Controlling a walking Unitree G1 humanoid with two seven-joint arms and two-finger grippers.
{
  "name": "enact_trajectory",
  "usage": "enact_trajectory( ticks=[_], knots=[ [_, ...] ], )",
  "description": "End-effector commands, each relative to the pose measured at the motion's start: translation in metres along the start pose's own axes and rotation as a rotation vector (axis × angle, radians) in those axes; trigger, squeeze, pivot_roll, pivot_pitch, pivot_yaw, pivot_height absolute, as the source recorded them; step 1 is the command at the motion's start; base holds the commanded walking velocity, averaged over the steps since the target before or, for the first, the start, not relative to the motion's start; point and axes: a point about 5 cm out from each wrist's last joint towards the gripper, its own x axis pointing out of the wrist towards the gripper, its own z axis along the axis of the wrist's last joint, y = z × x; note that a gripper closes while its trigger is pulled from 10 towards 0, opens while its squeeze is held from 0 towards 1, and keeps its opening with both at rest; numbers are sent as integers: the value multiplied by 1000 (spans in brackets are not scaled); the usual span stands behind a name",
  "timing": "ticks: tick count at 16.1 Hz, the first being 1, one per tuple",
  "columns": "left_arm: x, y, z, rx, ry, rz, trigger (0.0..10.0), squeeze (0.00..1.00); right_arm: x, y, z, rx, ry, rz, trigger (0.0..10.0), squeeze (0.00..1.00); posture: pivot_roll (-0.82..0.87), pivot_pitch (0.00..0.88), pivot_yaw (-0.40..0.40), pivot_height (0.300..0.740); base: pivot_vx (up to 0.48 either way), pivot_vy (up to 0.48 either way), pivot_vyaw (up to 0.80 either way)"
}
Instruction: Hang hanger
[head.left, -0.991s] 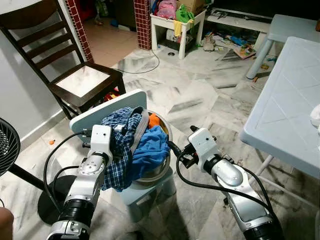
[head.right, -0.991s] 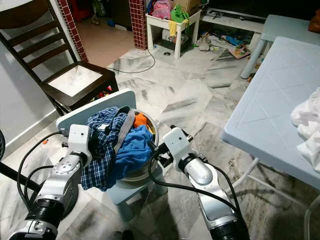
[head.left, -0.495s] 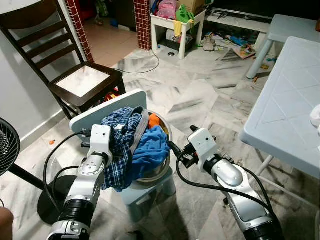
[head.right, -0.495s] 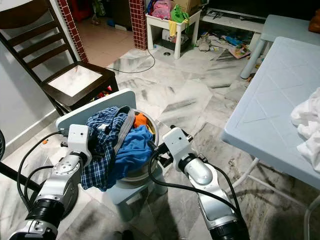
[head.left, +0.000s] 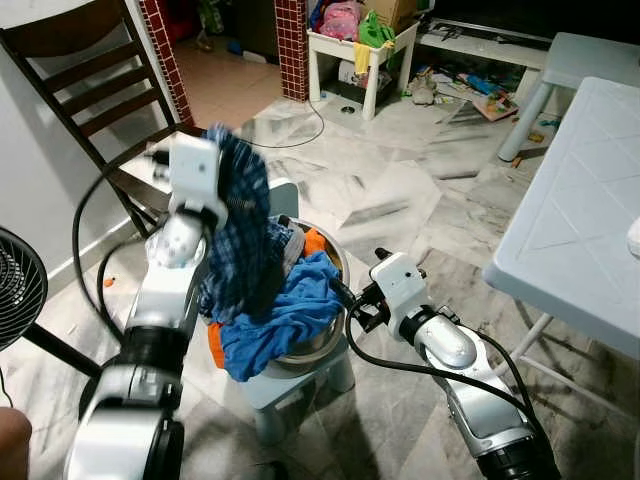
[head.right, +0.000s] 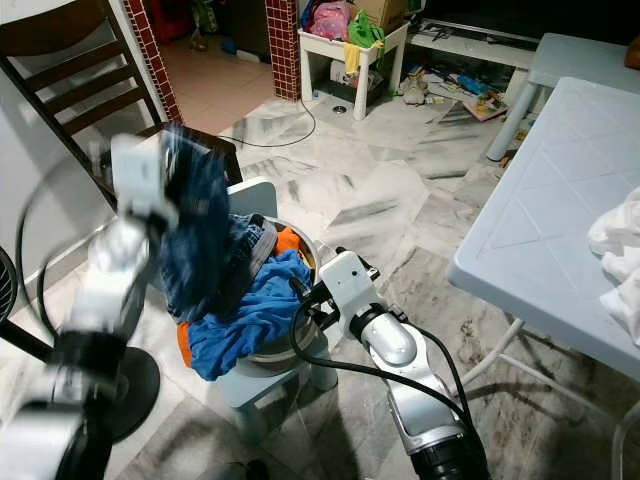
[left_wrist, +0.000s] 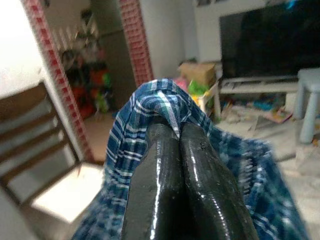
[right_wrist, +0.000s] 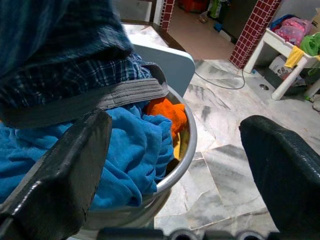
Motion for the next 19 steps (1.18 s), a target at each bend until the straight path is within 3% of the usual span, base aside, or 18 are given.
enact_trajectory(
  ticks=[1,4,10,17,19],
  knots=[
    [10,5,12,21,-41,-11,0,0,3,2,4,-10,-15,4,10000,0,-39,43,58,740,0,0,0],
    [35,7,58,63,-197,-42,0,0,5,2,4,-2,-21,-15,10000,0,-43,35,77,740,0,0,0],
    [54,8,85,139,-262,-79,0,0,7,4,4,8,-30,-39,10000,0,-42,26,102,740,0,0,0],
    [62,15,88,195,-225,-69,0,0,7,5,3,16,-33,-50,10000,0,-42,33,110,740,0,0,0],
    [68,-1,96,182,-221,-104,0,0,5,7,0,15,-27,-43,10000,0,-43,40,111,740,0,0,0]
  ],
)
